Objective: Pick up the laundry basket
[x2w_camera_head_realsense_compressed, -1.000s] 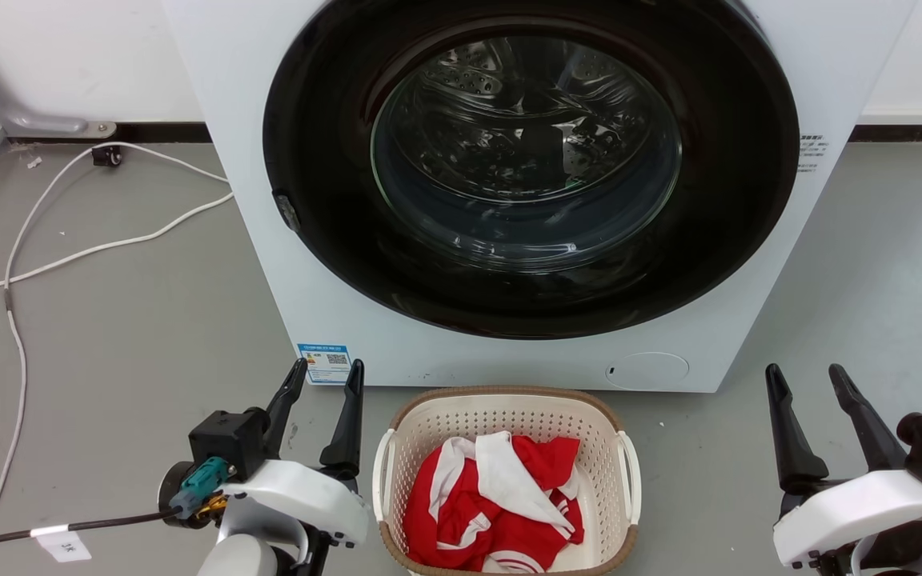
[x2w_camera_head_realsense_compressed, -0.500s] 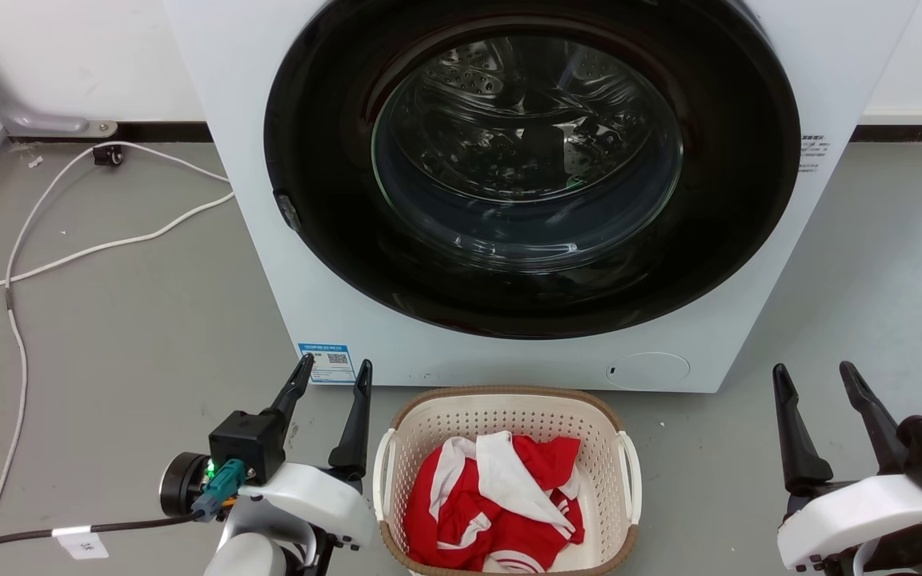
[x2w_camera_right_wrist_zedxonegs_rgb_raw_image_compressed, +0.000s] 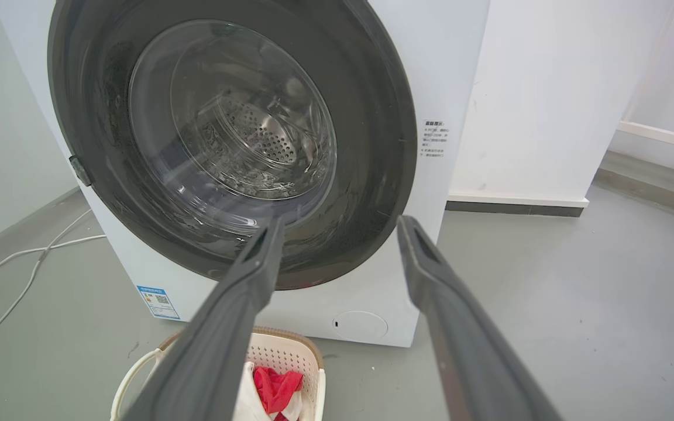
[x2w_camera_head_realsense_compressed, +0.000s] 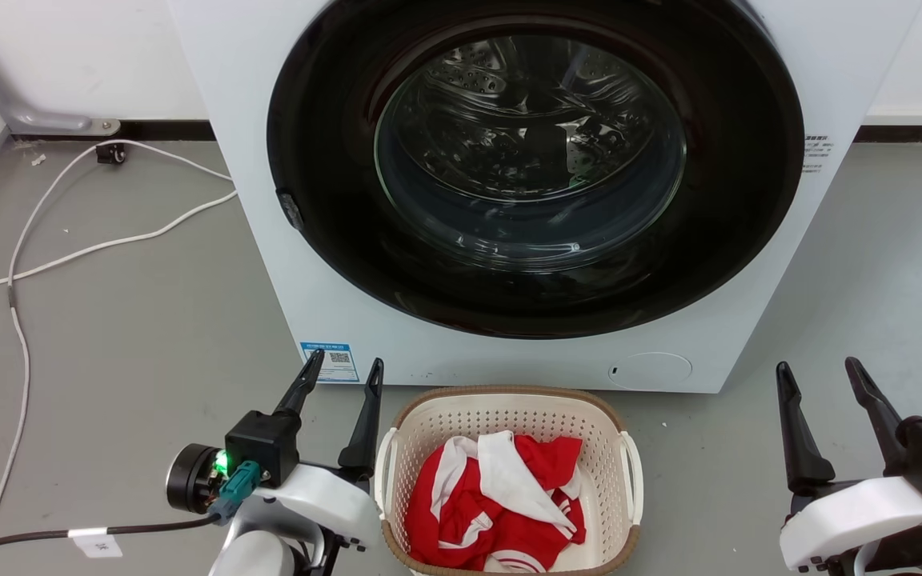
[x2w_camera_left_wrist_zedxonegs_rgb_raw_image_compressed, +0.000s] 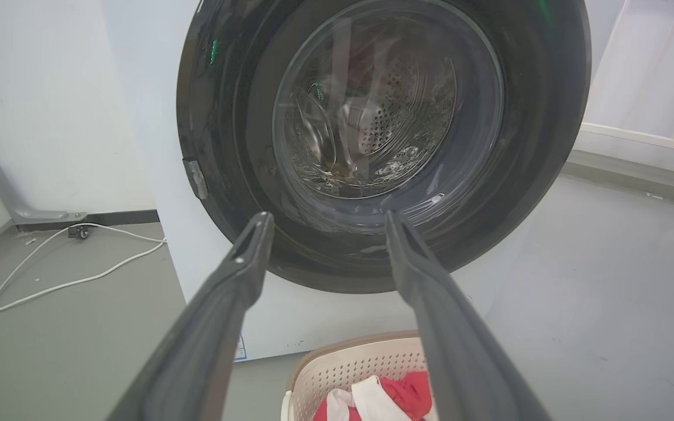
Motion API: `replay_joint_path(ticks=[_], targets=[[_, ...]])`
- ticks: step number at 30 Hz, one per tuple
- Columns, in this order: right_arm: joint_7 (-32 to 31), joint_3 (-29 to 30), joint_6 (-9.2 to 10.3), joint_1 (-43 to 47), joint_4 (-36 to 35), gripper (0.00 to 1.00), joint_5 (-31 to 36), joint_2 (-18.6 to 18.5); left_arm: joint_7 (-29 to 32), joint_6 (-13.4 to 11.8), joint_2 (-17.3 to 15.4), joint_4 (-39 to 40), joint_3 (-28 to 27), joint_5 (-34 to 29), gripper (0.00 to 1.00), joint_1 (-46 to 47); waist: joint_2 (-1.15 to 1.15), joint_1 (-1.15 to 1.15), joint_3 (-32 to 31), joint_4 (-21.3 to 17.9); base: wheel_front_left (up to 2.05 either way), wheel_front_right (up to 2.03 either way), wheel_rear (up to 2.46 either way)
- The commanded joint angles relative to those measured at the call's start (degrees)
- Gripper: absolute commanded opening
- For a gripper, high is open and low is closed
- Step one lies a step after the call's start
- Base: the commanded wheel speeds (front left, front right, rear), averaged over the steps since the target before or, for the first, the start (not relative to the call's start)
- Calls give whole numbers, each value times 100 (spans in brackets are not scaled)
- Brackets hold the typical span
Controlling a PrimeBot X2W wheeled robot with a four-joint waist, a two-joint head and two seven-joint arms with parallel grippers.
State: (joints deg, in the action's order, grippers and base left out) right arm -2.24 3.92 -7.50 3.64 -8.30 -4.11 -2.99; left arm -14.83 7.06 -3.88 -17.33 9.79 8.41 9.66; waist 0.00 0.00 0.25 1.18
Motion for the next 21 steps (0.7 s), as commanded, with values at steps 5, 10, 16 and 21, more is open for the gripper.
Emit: replay_joint_path(ticks=[5,10,16,21], targets=[[63,43,1,63,28,100,7,20,-49,21,15,-26,-14,-71,100,63,0,0,1,2,0,0,0],[108,78,1,3,118,100,-98,20,-45,30,29,-37,-26,-53,100,71,0,0,2,5,0,0,0],[142,105,1,-49,220,100,-152,19,-44,29,40,-47,-48,-26,100,72,0,0,2,9,0,0,0],[171,129,1,-105,280,100,-144,19,-39,37,50,-51,-46,-25,100,80,0,0,10,11,0,0,0]])
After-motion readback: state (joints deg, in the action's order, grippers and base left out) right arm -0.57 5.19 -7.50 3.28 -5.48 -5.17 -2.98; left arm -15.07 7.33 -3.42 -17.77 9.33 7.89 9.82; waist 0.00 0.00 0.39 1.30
